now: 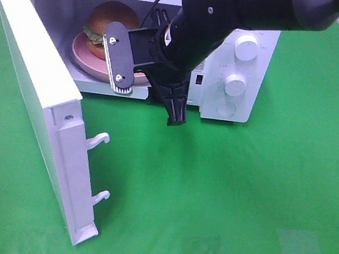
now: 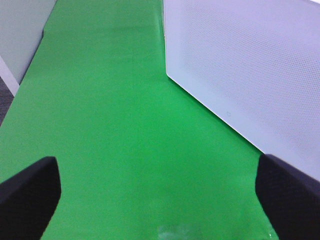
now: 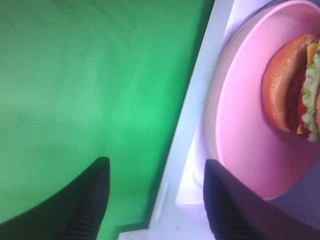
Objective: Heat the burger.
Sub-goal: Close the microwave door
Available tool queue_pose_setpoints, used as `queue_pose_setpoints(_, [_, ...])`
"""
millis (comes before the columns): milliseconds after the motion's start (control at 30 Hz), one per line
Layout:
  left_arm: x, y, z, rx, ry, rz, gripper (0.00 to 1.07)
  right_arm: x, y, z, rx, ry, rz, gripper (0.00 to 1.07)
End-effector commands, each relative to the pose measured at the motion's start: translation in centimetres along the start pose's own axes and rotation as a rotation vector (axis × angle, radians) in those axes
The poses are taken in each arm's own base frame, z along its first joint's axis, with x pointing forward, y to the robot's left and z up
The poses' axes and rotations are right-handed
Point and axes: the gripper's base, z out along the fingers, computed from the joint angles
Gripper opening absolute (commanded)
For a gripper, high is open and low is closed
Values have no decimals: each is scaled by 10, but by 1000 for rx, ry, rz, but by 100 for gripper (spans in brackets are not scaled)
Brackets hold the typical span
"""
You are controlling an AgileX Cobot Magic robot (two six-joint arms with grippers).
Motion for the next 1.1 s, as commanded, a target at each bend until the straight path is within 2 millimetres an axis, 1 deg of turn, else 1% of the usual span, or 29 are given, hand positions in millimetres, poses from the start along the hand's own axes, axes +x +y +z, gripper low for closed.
queue_pose_setpoints(33, [1,0,-1,1,-26,-3,98,1,3,-13,26,-17,54,58])
queue_pose_setpoints(67, [1,0,-1,1,-26,-3,98,4,9,-18,21,-17,89,58])
queue_pose_setpoints(100, [1,0,-1,1,-26,-3,98,4,9,-18,21,-17,89,58])
queue_pose_setpoints(133, [1,0,-1,1,-26,-3,98,6,14,-26,18,-16,133,58])
queue_pose_setpoints(167, [1,0,-1,1,-26,-3,98,6,14,-26,18,-16,133,58])
queue_pose_setpoints(200, [1,0,-1,1,-26,-3,98,9,18,-34,17,-15,183,58])
queue_pose_setpoints(233, [1,0,-1,1,-26,-3,98,9,18,-34,17,-15,183,58])
queue_pose_setpoints(300, [1,0,-1,1,-26,-3,98,13,23,-51,26,-20,298,58])
queue_pose_setpoints(400, [1,0,-1,1,-26,-3,98,14,24,-55,28,-21,329,58])
queue_pose_setpoints(433, [1,0,-1,1,-26,-3,98,16,28,-68,35,-27,430,58])
queue_pose_setpoints(467, [1,0,-1,1,-26,-3,98,16,28,-68,35,-27,430,58])
queue_pose_setpoints(500, [1,0,-1,1,-26,-3,98,18,31,-77,41,-32,515,58])
queue_pose_setpoints(600, [1,0,-1,1,-26,-3,98,19,32,-81,42,-34,555,58])
queue_pose_setpoints(633, [1,0,-1,1,-26,-3,98,21,34,-91,50,-40,630,58])
queue_pose_setpoints(667, [1,0,-1,1,-26,-3,98,21,34,-91,50,-40,630,58])
queue_pose_setpoints(700, [1,0,-1,1,-26,-3,98,27,35,-99,59,-40,712,58])
queue_pose_setpoints(733, [1,0,-1,1,-26,-3,98,27,35,-99,59,-40,712,58])
queue_pose_setpoints(767, [1,0,-1,1,-26,-3,98,33,35,-108,65,-38,797,58])
queue_pose_setpoints(800, [1,0,-1,1,-26,-3,98,33,35,-108,65,-38,797,58])
queue_pose_setpoints(833, [1,0,-1,1,-26,-3,98,42,36,-117,61,-25,890,58])
queue_pose_setpoints(867, [1,0,-1,1,-26,-3,98,42,36,-117,61,-25,890,58])
queue_pose_setpoints(900, [1,0,-1,1,-26,-3,98,50,36,-125,55,-8,987,58])
queue_pose_setpoints(933, [1,0,-1,1,-26,-3,98,50,36,-125,55,-8,987,58])
queue_pose_setpoints(1000, [1,0,-1,1,-26,-3,98,70,36,-144,45,41,1163,58])
queue_pose_setpoints(1033, [1,0,-1,1,-26,-3,98,70,36,-144,45,41,1163,58])
queue_pose_setpoints(1067, [1,0,-1,1,-26,-3,98,82,36,-154,50,62,1249,58])
queue_pose_setpoints(1100, [1,0,-1,1,-26,-3,98,82,36,-154,50,62,1249,58])
